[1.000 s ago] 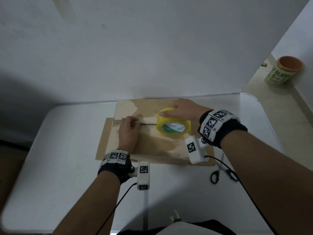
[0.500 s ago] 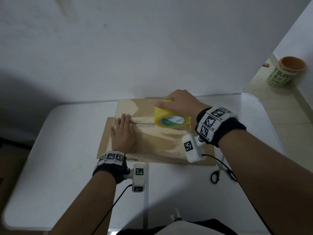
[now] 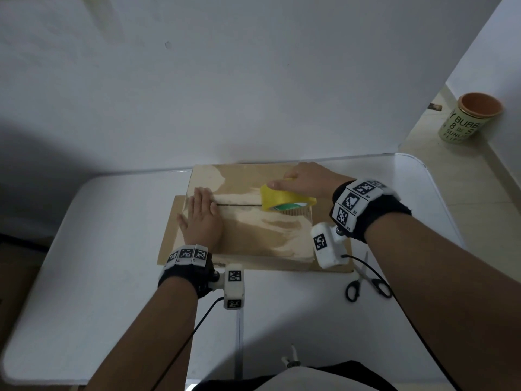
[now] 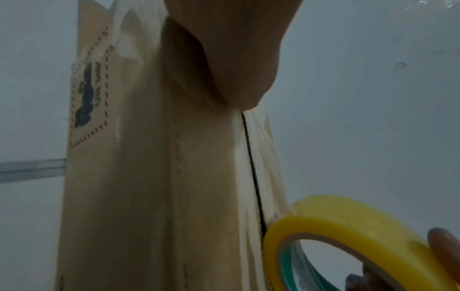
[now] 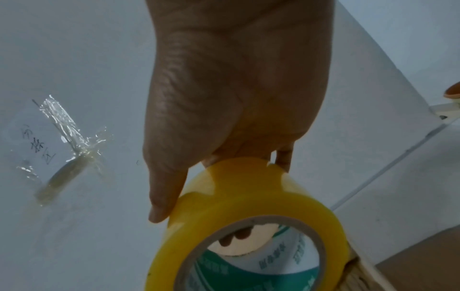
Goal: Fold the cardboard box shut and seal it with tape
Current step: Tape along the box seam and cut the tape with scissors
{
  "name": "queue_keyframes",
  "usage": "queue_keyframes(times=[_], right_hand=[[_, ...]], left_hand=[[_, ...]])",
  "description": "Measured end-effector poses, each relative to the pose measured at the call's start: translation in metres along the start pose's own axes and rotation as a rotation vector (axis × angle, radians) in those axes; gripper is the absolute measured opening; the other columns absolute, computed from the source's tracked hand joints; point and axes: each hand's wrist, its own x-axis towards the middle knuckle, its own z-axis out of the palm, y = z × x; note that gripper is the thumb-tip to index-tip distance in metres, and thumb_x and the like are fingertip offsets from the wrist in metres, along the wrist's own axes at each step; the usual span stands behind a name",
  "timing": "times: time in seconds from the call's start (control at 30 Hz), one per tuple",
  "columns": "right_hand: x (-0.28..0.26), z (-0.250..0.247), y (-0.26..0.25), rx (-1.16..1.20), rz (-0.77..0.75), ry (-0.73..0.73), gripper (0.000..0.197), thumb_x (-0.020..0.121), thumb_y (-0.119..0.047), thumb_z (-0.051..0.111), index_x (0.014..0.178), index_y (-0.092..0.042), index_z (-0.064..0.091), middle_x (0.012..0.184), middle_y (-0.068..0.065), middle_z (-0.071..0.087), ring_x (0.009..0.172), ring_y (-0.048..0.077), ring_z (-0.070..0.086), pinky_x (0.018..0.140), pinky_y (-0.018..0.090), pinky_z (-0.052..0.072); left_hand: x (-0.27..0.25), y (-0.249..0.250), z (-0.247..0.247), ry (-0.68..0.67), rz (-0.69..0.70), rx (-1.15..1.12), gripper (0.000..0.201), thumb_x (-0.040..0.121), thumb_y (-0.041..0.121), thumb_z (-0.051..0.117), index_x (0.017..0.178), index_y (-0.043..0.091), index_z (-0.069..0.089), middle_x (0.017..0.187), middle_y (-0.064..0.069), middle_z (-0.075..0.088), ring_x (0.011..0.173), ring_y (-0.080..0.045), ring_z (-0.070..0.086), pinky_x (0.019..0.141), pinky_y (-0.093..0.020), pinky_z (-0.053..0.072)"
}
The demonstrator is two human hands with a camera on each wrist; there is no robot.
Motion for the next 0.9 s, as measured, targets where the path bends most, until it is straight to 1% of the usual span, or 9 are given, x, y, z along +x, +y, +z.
queue_keyframes(times=[0.23,0.33,0.4,0.57,0.67,0.73,0.77,0.8,0.9], right_hand=[[-0.004,-0.002,0.006,0.116,-0.032,-0.004,0.059,0.093,-0.058,0.042,0.119,-0.01,0.065,0.122,0.01,0.06,0.113,0.025,0.054,0.095,0.035,0.041],[-0.001,0.001,0.011,0.113,-0.038,0.014,0.055,0.092,-0.06,0.043,0.093,-0.011,0.068,0.088,0.003,0.06,0.088,0.019,0.055,0.073,0.03,0.039],[0.001,0.002,0.012,0.115,-0.021,0.033,0.053,0.092,-0.061,0.044,0.069,-0.014,0.056,0.067,-0.002,0.046,0.068,0.014,0.048,0.061,0.028,0.031],[0.004,0.003,0.006,0.105,-0.036,0.023,0.057,0.089,-0.063,0.046,0.054,-0.018,0.039,0.057,-0.003,0.037,0.055,0.01,0.039,0.055,0.027,0.025],[0.004,0.005,0.01,0.117,-0.05,0.006,0.049,0.091,-0.063,0.042,0.063,-0.023,0.05,0.067,-0.005,0.05,0.068,0.012,0.049,0.06,0.025,0.03],[0.004,0.006,0.019,0.149,-0.042,-0.032,0.052,0.089,-0.065,0.043,0.102,-0.02,0.066,0.104,-0.001,0.063,0.1,0.019,0.057,0.078,0.026,0.04],[0.002,0.006,0.02,0.159,-0.035,-0.037,0.061,0.087,-0.066,0.045,0.119,-0.017,0.062,0.117,0.002,0.062,0.111,0.022,0.055,0.086,0.028,0.041],[0.002,0.007,0.022,0.161,-0.029,-0.04,0.064,0.086,-0.066,0.047,0.121,-0.014,0.061,0.115,0.003,0.062,0.11,0.022,0.056,0.086,0.029,0.042],[0.005,0.01,0.02,0.137,-0.051,-0.04,0.061,0.084,-0.065,0.052,0.088,-0.006,0.064,0.076,0.002,0.054,0.077,0.019,0.054,0.063,0.028,0.036]], left_hand=[[0.001,0.005,0.007,-0.002,-0.034,0.111,0.055,0.102,0.039,0.009,0.152,0.027,-0.009,0.16,0.008,-0.016,0.147,-0.01,-0.014,0.115,-0.052,-0.013],[0.001,0.009,0.008,0.014,-0.039,0.121,0.055,0.102,0.037,0.009,0.153,0.025,-0.008,0.161,0.005,-0.015,0.148,-0.013,-0.014,0.115,-0.05,-0.013],[0.001,0.014,0.009,0.012,-0.044,0.11,0.056,0.102,0.039,0.01,0.153,0.025,-0.008,0.161,0.005,-0.015,0.148,-0.016,-0.014,0.115,-0.049,-0.013],[0.003,0.04,0.019,-0.047,0.093,0.134,0.055,0.102,0.042,0.008,0.153,0.029,-0.01,0.16,0.005,-0.017,0.148,-0.019,-0.016,0.115,-0.049,-0.013],[0.006,0.048,0.024,-0.069,0.095,0.111,0.054,0.102,0.041,0.008,0.153,0.03,-0.009,0.16,0.006,-0.017,0.147,-0.02,-0.017,0.115,-0.05,-0.013],[0.007,0.046,0.024,-0.069,0.091,0.115,0.054,0.102,0.04,0.009,0.152,0.031,-0.009,0.16,0.007,-0.017,0.147,-0.019,-0.017,0.115,-0.05,-0.013],[0.007,0.046,0.024,-0.069,0.09,0.117,0.054,0.102,0.04,0.009,0.152,0.031,-0.009,0.16,0.007,-0.017,0.147,-0.019,-0.016,0.116,-0.05,-0.013],[0.007,0.045,0.025,-0.069,0.088,0.119,0.054,0.102,0.04,0.01,0.152,0.031,-0.009,0.16,0.007,-0.017,0.148,-0.019,-0.016,0.116,-0.05,-0.013],[0.007,0.046,0.027,-0.062,0.088,0.129,0.054,0.102,0.041,0.008,0.153,0.03,-0.009,0.16,0.007,-0.017,0.148,-0.019,-0.015,0.117,-0.05,-0.012]])
